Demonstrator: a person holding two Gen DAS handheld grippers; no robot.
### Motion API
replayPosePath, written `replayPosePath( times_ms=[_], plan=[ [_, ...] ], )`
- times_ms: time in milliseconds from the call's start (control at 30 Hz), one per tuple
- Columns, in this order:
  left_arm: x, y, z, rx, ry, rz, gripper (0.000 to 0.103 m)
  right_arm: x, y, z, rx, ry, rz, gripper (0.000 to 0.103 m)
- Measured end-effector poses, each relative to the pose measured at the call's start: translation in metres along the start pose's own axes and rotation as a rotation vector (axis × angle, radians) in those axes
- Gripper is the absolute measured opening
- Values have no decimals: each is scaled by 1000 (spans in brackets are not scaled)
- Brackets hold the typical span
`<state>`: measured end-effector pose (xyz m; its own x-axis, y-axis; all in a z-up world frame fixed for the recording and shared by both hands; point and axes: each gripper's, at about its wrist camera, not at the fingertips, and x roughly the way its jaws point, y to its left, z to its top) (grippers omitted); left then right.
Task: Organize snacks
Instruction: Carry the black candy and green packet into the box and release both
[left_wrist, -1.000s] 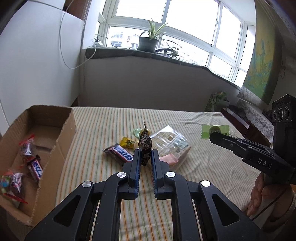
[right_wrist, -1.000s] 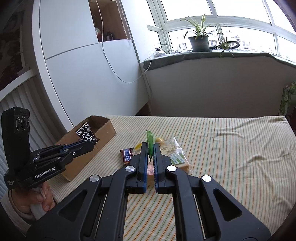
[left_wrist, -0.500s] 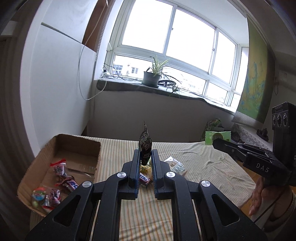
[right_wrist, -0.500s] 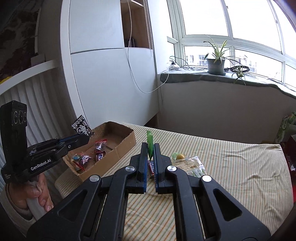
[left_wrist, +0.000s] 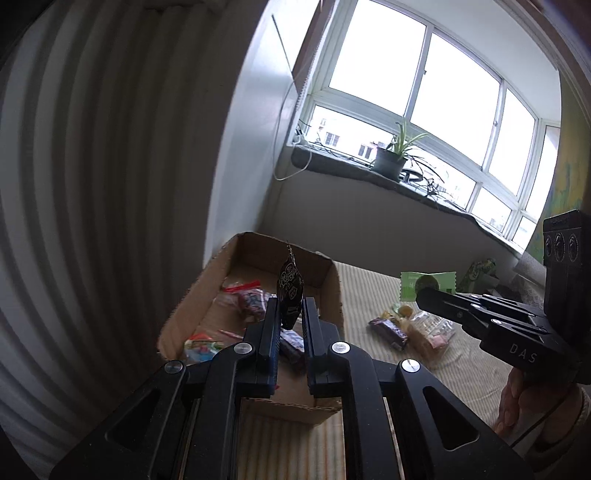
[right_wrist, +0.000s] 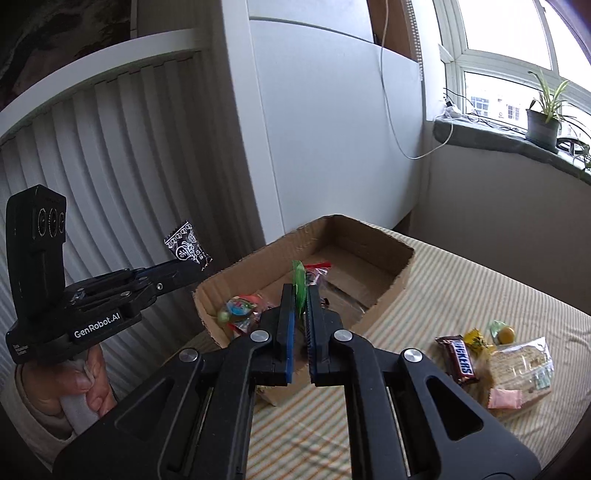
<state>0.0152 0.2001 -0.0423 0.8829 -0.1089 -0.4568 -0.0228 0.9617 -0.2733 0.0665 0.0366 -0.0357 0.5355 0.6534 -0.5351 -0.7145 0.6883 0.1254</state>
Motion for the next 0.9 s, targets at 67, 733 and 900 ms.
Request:
replayPosePath(
  times_ms=[67, 733, 900],
  plan=[
    [-1, 9, 1, -10, -1, 20, 10, 11, 7, 3, -11, 6, 20, 5],
    [44, 26, -3, -22, 78, 52, 57, 69, -9, -1, 15, 97, 39, 39],
    [41, 33, -4, -38, 60, 63, 62, 67, -10, 0, 16, 89, 36, 41]
  ],
)
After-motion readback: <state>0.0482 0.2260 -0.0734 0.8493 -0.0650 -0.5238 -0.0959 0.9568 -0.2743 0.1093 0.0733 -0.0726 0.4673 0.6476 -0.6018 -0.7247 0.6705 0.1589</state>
